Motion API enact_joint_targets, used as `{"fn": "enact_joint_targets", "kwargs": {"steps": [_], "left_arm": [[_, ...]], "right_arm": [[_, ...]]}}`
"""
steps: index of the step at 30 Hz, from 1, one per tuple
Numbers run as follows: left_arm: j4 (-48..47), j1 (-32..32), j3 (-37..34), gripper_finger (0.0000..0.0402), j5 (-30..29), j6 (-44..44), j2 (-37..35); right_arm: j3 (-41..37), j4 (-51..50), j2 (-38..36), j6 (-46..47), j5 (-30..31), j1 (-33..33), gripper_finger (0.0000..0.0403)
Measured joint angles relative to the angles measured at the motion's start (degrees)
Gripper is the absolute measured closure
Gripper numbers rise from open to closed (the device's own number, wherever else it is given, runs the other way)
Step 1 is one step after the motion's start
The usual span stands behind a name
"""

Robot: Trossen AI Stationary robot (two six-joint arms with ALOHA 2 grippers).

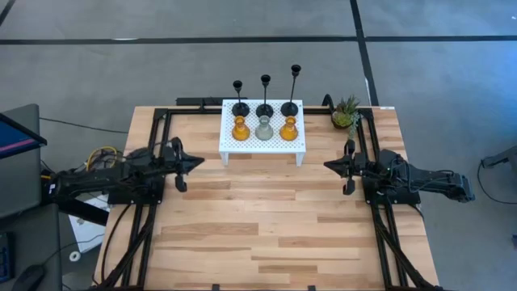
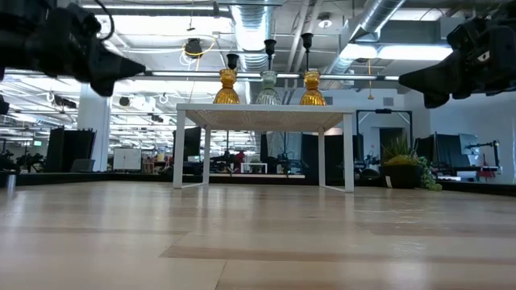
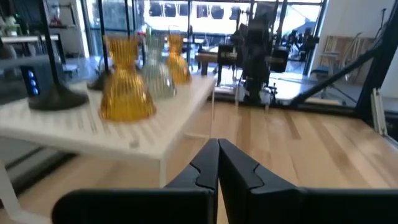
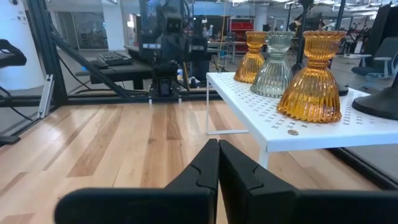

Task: Pick & Place candle stick holders
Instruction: Return to Home Position

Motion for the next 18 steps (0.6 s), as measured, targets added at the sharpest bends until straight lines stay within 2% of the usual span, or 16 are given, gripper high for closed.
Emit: {"fn": "enact_joint_targets", "kwargs": {"steps": [6,18], "left_arm": [[4.69,0.00,-3.80,0.0395,0.00,0.11,-0.04],[3.89,-0.01,-5.28,0.0395,0.88,-2.11,0.55]], "right_arm": [[0.00,-0.02,0.00,-1.34,0.00,0.00,0.0403],[0.00,-0.02,0.00,-0.70,0.00,0.00,0.0403]]}}
